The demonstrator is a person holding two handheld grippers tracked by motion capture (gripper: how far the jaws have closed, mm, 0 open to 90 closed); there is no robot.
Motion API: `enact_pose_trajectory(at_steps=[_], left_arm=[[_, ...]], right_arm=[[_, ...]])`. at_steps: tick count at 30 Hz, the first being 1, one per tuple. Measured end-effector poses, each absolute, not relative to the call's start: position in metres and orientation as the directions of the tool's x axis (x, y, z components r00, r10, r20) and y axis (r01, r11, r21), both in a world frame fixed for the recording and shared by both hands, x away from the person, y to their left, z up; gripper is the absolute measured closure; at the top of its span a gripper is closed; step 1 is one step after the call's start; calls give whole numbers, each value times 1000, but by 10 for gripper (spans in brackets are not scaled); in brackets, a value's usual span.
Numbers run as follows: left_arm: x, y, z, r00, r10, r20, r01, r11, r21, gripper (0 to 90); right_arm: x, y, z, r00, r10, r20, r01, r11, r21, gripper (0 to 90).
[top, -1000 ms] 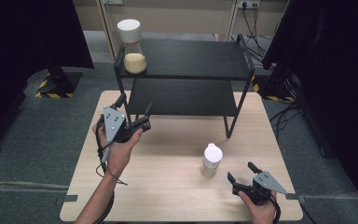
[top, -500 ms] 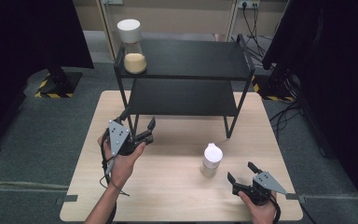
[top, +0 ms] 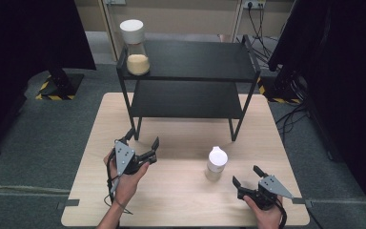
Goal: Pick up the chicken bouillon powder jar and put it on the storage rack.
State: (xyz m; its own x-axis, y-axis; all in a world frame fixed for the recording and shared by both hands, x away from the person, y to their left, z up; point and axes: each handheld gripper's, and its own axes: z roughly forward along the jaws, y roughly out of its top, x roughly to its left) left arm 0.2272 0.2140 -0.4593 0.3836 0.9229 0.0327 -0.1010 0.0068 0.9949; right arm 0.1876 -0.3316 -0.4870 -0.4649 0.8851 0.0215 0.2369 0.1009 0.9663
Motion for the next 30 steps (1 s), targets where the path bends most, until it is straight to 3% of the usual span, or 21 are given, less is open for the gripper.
enact_pose_trajectory(at_steps=[30], left_arm=[[219, 220, -520, 393, 919, -31, 76, 1, 997, 123]], right_arm=[[187, -333, -488, -467, 884, 25, 233, 96, 968, 64]])
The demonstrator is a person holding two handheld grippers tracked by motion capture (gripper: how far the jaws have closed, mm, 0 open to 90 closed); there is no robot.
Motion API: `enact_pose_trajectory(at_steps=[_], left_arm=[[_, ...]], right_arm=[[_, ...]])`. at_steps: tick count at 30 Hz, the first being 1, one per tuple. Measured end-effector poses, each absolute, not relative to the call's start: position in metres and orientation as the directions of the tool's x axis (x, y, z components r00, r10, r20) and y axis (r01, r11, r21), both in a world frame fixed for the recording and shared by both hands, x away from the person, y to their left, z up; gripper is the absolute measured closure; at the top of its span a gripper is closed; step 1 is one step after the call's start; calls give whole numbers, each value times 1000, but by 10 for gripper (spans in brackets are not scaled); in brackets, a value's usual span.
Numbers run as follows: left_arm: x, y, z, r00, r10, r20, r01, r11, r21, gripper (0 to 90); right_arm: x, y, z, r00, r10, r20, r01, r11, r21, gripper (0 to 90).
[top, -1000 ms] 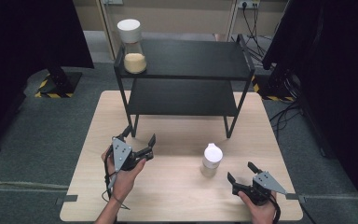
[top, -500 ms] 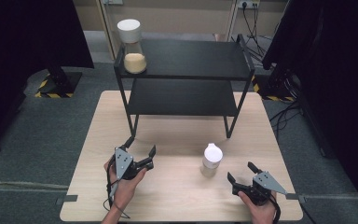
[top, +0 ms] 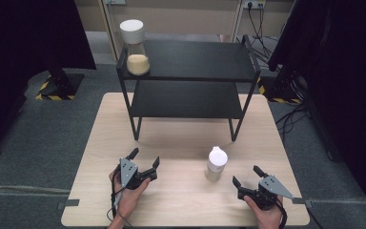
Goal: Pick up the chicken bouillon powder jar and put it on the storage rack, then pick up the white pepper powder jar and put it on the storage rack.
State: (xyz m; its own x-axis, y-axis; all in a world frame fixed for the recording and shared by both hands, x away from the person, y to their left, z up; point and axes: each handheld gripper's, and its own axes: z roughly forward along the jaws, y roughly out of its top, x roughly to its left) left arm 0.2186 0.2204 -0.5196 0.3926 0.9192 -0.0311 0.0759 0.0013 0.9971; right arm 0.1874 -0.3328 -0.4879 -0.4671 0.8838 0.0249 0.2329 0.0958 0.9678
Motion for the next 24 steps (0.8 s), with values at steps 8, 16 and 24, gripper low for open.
enact_pose_trajectory(at_steps=[8, 16, 24], left_arm=[[220, 222, -523, 396, 917, -50, 88, 16, 996, 121], [219, 222, -523, 400, 916, -35, 82, 3, 997, 120], [220, 222, -522, 402, 915, -31, 82, -2, 997, 120]], right_arm=[[188, -333, -487, -472, 881, 22, 234, 101, 967, 63], [188, -333, -487, -469, 883, 30, 239, 94, 967, 62], [189, -333, -487, -470, 882, 31, 240, 94, 966, 61]])
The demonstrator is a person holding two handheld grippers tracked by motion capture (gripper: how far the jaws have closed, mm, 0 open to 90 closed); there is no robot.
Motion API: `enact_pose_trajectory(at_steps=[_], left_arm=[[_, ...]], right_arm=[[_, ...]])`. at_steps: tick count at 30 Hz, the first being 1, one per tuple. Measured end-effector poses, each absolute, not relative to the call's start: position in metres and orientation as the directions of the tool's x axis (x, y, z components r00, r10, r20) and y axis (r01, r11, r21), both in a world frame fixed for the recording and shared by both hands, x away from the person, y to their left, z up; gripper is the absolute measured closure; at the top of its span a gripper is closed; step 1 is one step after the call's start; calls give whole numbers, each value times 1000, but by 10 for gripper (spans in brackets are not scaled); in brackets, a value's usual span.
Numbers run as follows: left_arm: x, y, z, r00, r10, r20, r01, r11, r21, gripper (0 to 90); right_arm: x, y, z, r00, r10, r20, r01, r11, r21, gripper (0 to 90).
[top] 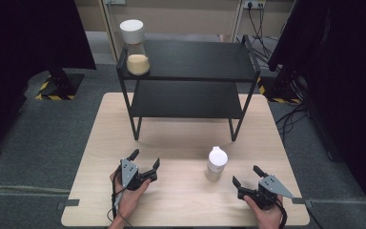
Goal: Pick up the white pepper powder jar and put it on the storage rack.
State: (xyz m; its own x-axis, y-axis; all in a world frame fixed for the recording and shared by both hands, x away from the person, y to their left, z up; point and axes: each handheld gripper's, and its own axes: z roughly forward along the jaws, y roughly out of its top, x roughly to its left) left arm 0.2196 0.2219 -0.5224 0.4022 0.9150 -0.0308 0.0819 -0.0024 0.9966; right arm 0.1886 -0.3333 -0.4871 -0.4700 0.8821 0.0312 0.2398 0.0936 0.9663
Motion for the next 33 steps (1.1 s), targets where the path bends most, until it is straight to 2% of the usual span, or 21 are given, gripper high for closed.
enact_pose_trajectory(at_steps=[8, 15, 23, 33], left_arm=[[220, 222, -522, 406, 914, -28, 85, -7, 996, 120], [222, 223, -520, 408, 912, -41, 98, 1, 995, 120], [222, 221, -521, 407, 913, -29, 90, -9, 996, 120], [221, 221, -521, 406, 913, -32, 91, -5, 996, 120]], right_arm=[[189, -334, -488, -481, 876, 34, 233, 91, 968, 60], [196, -323, -478, -561, 827, 25, 213, 115, 970, 60], [209, -308, -472, -601, 799, 13, 200, 134, 971, 62], [227, -291, -466, -631, 776, -12, 198, 176, 964, 117]])
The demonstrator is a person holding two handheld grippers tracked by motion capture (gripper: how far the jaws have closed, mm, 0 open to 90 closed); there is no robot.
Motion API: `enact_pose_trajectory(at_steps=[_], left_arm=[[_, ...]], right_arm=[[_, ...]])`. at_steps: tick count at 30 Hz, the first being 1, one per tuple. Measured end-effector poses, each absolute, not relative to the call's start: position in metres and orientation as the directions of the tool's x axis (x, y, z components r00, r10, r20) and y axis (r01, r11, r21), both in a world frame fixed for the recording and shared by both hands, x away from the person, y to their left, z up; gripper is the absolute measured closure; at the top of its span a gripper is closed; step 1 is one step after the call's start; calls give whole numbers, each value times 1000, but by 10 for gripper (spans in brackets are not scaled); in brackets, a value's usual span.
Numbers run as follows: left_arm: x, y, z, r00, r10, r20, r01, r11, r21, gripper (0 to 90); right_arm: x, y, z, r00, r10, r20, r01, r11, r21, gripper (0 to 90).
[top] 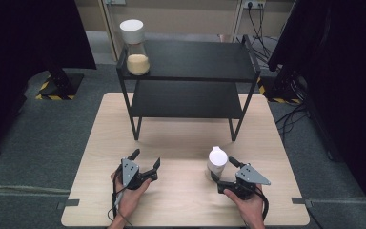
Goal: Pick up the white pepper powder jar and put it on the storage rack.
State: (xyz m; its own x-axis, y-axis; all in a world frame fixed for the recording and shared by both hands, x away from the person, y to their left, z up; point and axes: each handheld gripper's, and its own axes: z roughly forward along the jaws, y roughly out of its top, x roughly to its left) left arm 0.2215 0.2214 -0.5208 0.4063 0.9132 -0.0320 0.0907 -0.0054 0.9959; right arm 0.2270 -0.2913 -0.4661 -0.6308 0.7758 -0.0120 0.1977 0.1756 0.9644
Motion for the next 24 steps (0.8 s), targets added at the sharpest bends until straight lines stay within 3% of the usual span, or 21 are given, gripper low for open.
enact_pose_trajectory(at_steps=[8, 15, 24], left_arm=[[222, 221, -521, 408, 913, -30, 91, -8, 996, 120], [222, 221, -520, 407, 913, -30, 92, -8, 996, 120], [222, 221, -521, 406, 913, -30, 91, -8, 996, 121]], right_arm=[[237, -283, -467, -637, 770, -33, 205, 210, 956, 182], [239, -278, -471, -641, 765, -60, 195, 238, 952, 292], [234, -276, -473, -625, 779, -49, 193, 216, 957, 306]])
